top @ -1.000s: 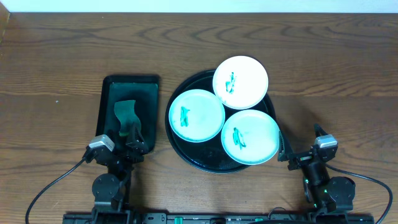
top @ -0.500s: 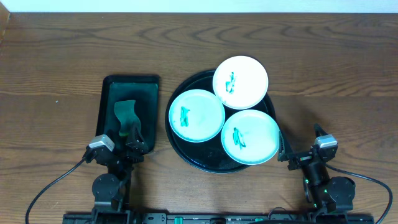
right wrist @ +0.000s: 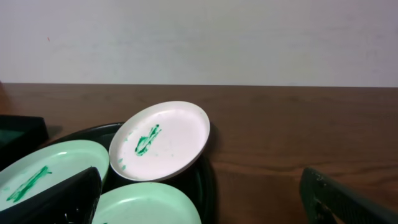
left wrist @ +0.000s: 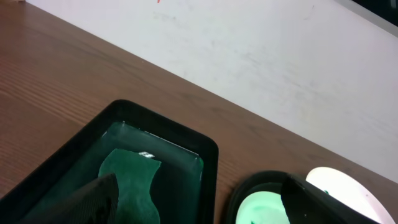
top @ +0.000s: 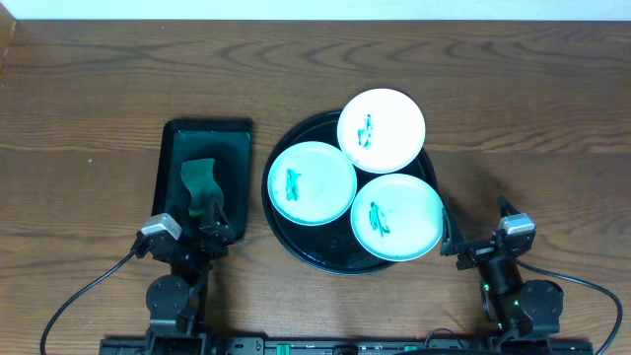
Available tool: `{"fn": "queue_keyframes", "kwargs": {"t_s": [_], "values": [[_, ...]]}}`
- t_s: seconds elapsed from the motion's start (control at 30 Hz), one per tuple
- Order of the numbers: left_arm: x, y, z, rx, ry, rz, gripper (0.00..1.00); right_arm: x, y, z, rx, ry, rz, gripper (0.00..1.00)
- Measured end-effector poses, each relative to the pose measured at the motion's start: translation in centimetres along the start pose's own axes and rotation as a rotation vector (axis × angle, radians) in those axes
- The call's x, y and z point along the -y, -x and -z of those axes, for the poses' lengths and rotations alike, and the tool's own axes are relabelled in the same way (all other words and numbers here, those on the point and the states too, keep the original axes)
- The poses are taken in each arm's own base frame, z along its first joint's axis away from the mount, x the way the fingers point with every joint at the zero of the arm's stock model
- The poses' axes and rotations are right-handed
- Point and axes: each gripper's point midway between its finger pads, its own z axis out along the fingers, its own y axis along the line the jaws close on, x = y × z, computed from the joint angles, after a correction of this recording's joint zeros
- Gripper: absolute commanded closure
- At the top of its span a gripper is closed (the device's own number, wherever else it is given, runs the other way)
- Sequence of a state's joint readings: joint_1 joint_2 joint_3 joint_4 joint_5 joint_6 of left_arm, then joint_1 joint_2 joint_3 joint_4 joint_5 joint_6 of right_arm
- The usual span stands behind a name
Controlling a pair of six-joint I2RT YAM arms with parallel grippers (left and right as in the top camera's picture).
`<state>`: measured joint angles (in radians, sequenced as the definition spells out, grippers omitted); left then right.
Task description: Clean dirty plates on tray and stack at the side
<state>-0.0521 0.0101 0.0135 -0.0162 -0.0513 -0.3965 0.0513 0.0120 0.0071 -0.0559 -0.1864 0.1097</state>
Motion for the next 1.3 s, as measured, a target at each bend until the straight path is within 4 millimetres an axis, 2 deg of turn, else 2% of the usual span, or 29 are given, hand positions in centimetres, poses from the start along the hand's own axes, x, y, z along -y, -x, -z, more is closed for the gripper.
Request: {"fn": "queue_keyframes", "kwargs": {"t_s": [0.23,0.5,0.63,0.77,0.93,1.13,1.3], "values": [[0.2,0.4,0.0,0.017,-0.01,0.005,0.16,0.0,0.0,0.0,0.0,0.0,0.0,0.01],[2.3,0.8,0.4,-0.019,-0.105,-0.007,0.16,0.0,0.0,0.0,0.0,0.0,0.0,0.01],[3.6,2.6,1.1,-0.099,-0.092,-0.064,0.16,0.0,0.0,0.0,0.0,0.0,0.0,0.01],[4.6,4.3,1.1,-0.24,-0.039,-0.116,0.16,0.0,0.0,0.0,0.0,0.0,0.0,0.01],[5.0,4.8,-0.1,-0.533,0.079,-0.153,0.16,0.0,0.0,0.0,-0.001,0.0,0.0,0.01],[5.2,4.6,-0.8,-0.885,0.219,-0.169,0.16,0.0,0.0,0.0,0.0,0.0,0.0,0.01],[5.1,3.6,-2.1,-1.015,0.254,-0.167,0.16,0.0,0.0,0.0,0.0,0.0,0.0,0.01]]}}
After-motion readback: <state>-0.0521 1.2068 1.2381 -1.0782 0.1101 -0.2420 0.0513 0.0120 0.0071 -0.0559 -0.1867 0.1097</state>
